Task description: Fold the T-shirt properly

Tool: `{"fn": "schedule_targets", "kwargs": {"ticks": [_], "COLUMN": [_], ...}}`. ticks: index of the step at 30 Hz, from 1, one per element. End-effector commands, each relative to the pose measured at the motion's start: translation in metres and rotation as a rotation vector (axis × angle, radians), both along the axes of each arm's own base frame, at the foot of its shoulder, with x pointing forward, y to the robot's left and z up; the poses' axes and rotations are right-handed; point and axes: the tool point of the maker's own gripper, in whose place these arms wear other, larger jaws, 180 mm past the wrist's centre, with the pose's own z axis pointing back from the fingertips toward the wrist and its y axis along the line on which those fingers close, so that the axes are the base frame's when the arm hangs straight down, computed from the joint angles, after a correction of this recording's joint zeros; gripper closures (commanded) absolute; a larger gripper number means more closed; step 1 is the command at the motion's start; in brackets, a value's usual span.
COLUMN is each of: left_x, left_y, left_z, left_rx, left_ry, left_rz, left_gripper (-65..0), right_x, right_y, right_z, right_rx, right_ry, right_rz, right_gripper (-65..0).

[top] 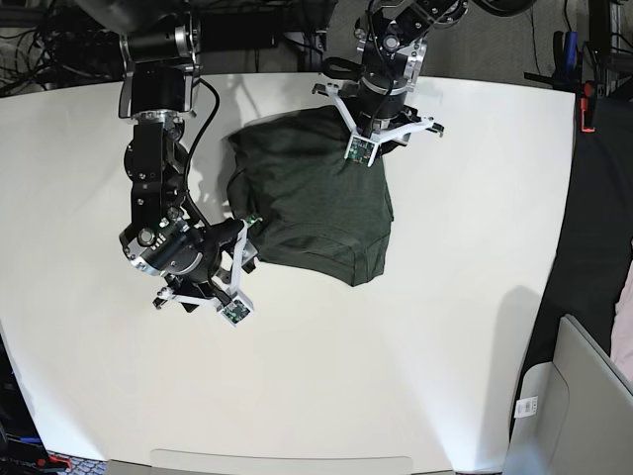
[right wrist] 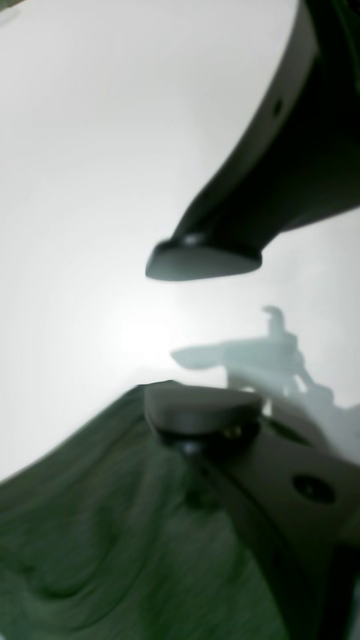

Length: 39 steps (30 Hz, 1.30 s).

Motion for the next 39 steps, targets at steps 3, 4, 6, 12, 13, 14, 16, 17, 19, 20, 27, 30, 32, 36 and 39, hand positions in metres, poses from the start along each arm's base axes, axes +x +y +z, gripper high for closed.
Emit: {"fn": "schedule_targets", "kwargs": {"ticks": [3,4,6,12,13,14,16,17,19,20,27,30,32,36,39], "left_x": [-0.002,-0.001,-0.001,-0.001,-0.001,-0.001,-0.001,-0.001,-0.001,-0.001,-0.001,-0.001,-0.001,-0.002,-0.002], "left_y": [0.004,0.005,0.004,0.002,0.003,0.003,0.003,0.003,0.003,0.003,0.004,0.004,0.003,0.002,0.003], "left_z": [-0.001,-0.001,0.000,0.000,0.000,0.001,0.001,0.001,0.001,0.001,0.000,0.000,0.000,0.000,0.000], "left_rx": [0.006,0.009,0.007,0.001,0.004,0.004,0.004,0.004,0.004,0.004,0.004,0.004,0.004,0.001,0.004], "left_ry": [0.014,0.013,0.010,0.013,0.012,0.009,0.009,0.009,0.009,0.009,0.010,0.010,0.011,0.014,0.013], "left_rz": [0.010,0.011,0.011,0.010,0.010,0.010,0.010,0.010,0.010,0.010,0.013,0.013,0.011,0.009,0.009], "left_gripper": [-20.2,-20.2,-20.2,-20.2,-20.2,-20.2,-20.2,-20.2,-20.2,-20.2,-20.2,-20.2,-20.2,-20.2,-20.2], "right_x": [-0.001,-0.003,-0.008,-0.016,-0.017,-0.019,-0.018,-0.018,-0.015,-0.015,-0.011,-0.007,-0.003,0.010,0.023], "right_y": [0.000,-0.001,-0.008,-0.022,-0.023,-0.024,-0.026,-0.026,-0.022,-0.024,-0.020,-0.018,-0.017,-0.013,-0.012], "right_z": [0.003,0.000,-0.007,-0.020,-0.024,-0.030,-0.036,-0.036,-0.034,-0.034,-0.060,-0.062,-0.058,-0.044,-0.028], "right_rx": [0.010,0.008,-0.014,-0.048,-0.048,-0.048,-0.045,-0.042,-0.027,-0.028,0.017,0.026,0.032,0.056,0.059], "right_ry": [-0.018,-0.011,0.006,0.038,0.053,0.069,0.090,0.087,0.069,0.064,0.122,0.128,0.114,0.071,0.029], "right_rz": [0.000,0.000,-0.002,-0.010,-0.011,-0.016,-0.022,-0.020,-0.010,-0.008,-0.006,-0.006,-0.004,-0.005,-0.002], "right_gripper": [-35.7,-35.7,-35.6,-35.6,-35.6,-35.6,-35.6,-35.6,-35.6,-35.6,-35.2,-27.9,-19.1,-4.9,-3.5]}}
